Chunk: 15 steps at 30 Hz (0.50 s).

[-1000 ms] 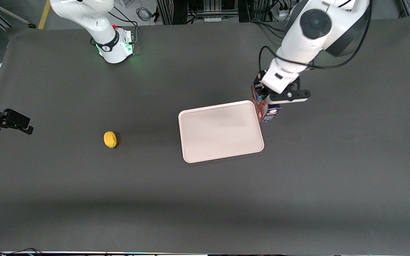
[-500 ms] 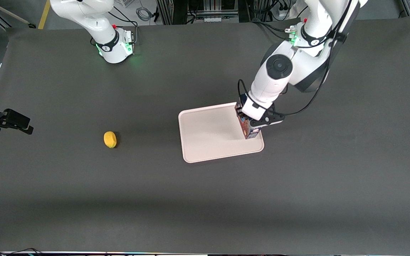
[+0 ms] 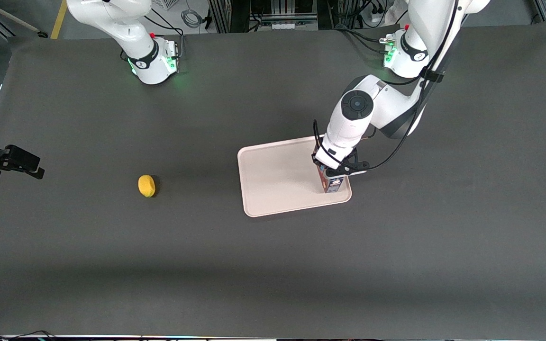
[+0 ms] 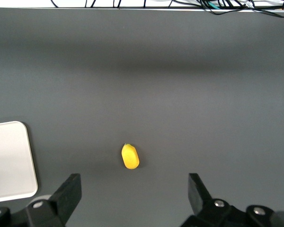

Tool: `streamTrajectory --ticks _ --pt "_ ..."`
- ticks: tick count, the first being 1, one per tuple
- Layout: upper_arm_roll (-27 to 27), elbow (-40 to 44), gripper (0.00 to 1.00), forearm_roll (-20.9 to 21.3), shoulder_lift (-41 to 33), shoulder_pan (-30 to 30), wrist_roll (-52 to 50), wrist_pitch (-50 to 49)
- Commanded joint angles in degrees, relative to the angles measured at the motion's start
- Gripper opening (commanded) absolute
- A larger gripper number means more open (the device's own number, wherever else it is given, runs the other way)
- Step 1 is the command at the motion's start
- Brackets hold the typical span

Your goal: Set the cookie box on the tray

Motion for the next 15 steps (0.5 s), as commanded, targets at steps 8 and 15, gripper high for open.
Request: streamTrajectory --ticks 8,15 --pt "1.9 -2.0 0.16 4.8 1.3 -2.2 -3.6 3.4" --pt "1.9 -2.0 0.21 4.8 2.0 -2.3 -3.9 4.2"
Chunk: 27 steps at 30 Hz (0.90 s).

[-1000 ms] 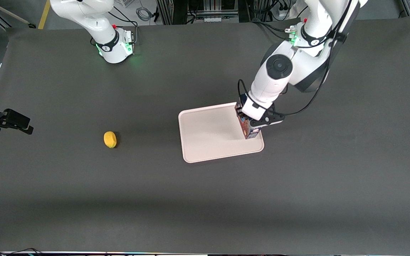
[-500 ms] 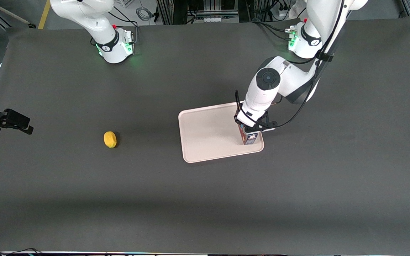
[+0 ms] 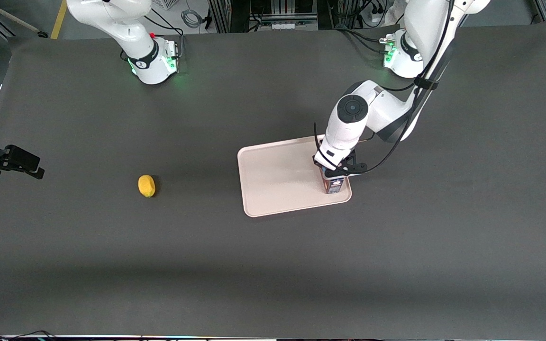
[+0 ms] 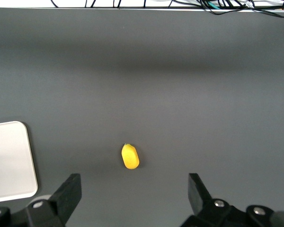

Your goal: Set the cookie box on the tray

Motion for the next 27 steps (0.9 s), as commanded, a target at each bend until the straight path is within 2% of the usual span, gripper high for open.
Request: streamTrajectory --ticks 1,3,8,15,19,27 --pt "1.0 -0.3 0.24 1.4 0.1 -1.3 -2.2 1.6" --pt "1.4 -0.3 0.30 1.4 0.3 -1.4 -2.2 1.8" --pt "1.8 -0.3 0.58 1.4 0.5 -1.9 -2.2 2.2" --pt "1.8 -0.3 0.81 1.5 0.8 -1.9 -2.2 3.4" --pt "2.5 -0.3 0.97 1.4 0.6 -2.0 -2.2 3.4" --pt "3.9 0.0 1.00 1.4 -1.7 -1.8 0.1 2.3"
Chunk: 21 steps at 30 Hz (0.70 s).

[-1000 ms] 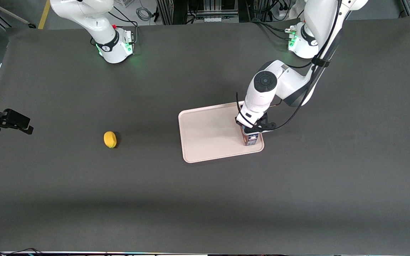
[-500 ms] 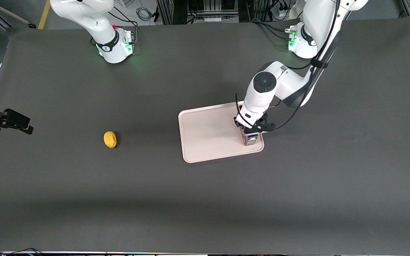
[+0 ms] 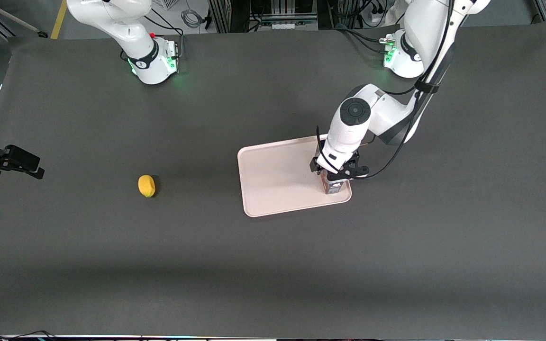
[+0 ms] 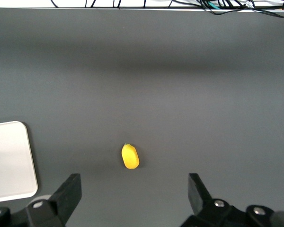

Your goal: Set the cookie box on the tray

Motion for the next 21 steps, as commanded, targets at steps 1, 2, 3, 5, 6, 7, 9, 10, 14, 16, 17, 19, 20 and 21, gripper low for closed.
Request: streamTrajectory --ticks 1,2,3,5,6,7,9,10,14,16,17,19,20,21 --pt "1.9 -0.2 1.00 1.0 -2.9 -0.7 1.2 -0.5" --pt "1.9 -0.1 1.00 1.0 -3.2 -0.7 1.7 -0.5" --pt "2.0 0.0 1.00 1.0 -3.6 -0.7 1.7 -0.6" --pt "2.3 0.3 1.00 0.9 -4.4 -0.7 1.4 -0.6" --pt "2.4 0.6 1.00 0.9 -4.6 -0.6 1.4 -0.6" --pt "2.4 0.8 1.00 0.8 -4.7 -0.6 1.3 -1.1" --pt "2.4 1.8 1.00 0.6 -5.2 -0.6 1.3 -2.8" --pt "2.4 2.5 1.00 0.3 -5.3 -0.6 1.4 -3.9" --pt "2.5 5.9 1.00 -0.2 -5.6 -0.5 1.4 -8.2" --pt "2.5 7.9 1.00 -0.2 -5.9 -0.3 2.1 -10.7" --pt "2.5 8.6 1.00 -0.2 -6.0 0.0 3.1 -11.6" --pt "2.6 9.4 1.00 -0.2 -6.7 0.9 6.1 -12.9" --pt "2.7 9.5 1.00 -0.4 -7.4 1.5 8.1 -13.4" --pt "3.4 9.5 1.00 -0.9 -8.0 1.9 10.0 -13.8"
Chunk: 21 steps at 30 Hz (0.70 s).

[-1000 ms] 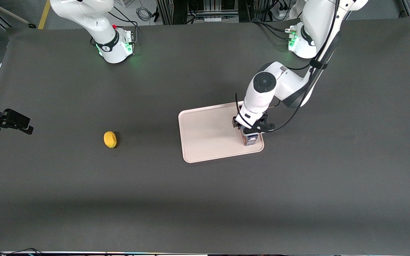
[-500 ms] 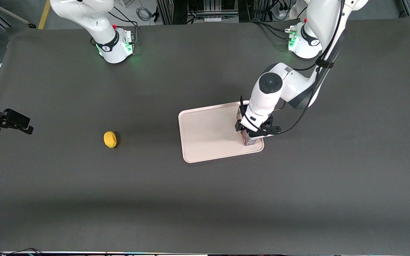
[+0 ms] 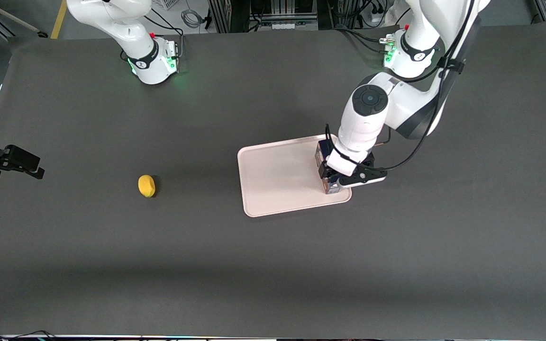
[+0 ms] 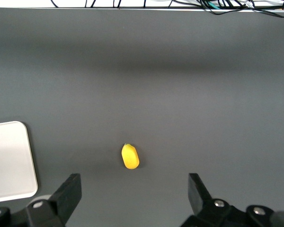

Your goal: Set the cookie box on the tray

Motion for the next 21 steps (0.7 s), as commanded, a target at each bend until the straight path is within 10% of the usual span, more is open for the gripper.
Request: streamTrajectory --ticks 1,21 --pt "2.0 2.1 1.00 -2.0 -3.0 1.9 9.1 -4.6" --pt "13.8 10.7 1.00 -7.6 -14.3 10.2 43.4 -27.3"
